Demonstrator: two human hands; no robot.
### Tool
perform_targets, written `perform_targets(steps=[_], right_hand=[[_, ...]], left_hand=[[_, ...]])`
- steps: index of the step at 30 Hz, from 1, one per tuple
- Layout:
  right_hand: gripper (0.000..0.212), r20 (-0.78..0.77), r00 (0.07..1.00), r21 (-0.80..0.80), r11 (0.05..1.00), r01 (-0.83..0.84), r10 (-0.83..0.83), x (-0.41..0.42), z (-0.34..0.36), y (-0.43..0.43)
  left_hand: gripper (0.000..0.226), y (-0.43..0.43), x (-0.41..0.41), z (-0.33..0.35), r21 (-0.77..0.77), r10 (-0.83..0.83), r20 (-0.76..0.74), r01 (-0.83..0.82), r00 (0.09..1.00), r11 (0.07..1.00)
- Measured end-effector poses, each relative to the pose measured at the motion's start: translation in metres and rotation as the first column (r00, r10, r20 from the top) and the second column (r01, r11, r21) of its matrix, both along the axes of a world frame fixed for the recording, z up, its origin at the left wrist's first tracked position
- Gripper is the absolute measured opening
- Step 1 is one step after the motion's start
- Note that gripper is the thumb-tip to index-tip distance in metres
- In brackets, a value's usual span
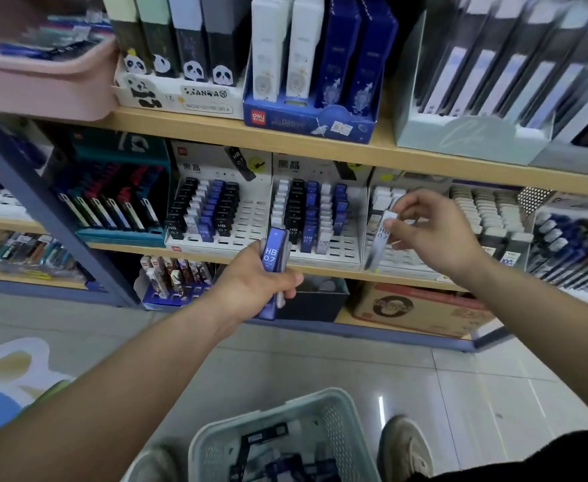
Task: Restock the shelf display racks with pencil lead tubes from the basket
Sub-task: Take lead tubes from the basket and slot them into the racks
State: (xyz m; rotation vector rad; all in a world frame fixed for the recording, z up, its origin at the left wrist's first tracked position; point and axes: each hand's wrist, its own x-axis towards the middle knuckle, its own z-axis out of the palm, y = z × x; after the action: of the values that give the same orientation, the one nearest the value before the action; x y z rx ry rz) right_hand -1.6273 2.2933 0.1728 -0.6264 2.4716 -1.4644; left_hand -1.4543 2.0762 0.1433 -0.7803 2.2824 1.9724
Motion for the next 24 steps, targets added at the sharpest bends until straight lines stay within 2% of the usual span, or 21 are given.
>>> perform_targets(steps=[3, 10, 18, 24], right_hand=[[0.018, -0.108, 0.992, 0.007, 0.998, 0.063, -0.062, -0.032, -0.014, -0.01], [0.017, -0.287, 0.956, 0.009, 0.997, 0.07, -0.065, -0.078, -0.046, -0.042], [0.009, -0.42, 0.907, 0.281, 0.949, 0.143, -0.012, -0.084, -0.055, -0.049], [0.013, -0.484, 0.873, 0.374, 0.916, 0.145, 0.059, -0.079, -0.05, -0.05]], left_hand=[[0.027, 0.002, -0.008, -0.003, 0.013, 0.002, -0.008, -0.002, 1.0, 1.0], [0.022, 0.0, -0.014, -0.008, 0.015, 0.027, -0.012, -0.027, 1.0, 1.0], [0.02, -0.004, -0.01, -0.012, 0.012, 0.031, -0.016, -0.031, 0.999, 0.999], [0.021, -0.009, -0.007, -0.014, 0.033, 0.06, -0.018, -0.059, 0.998, 0.998]])
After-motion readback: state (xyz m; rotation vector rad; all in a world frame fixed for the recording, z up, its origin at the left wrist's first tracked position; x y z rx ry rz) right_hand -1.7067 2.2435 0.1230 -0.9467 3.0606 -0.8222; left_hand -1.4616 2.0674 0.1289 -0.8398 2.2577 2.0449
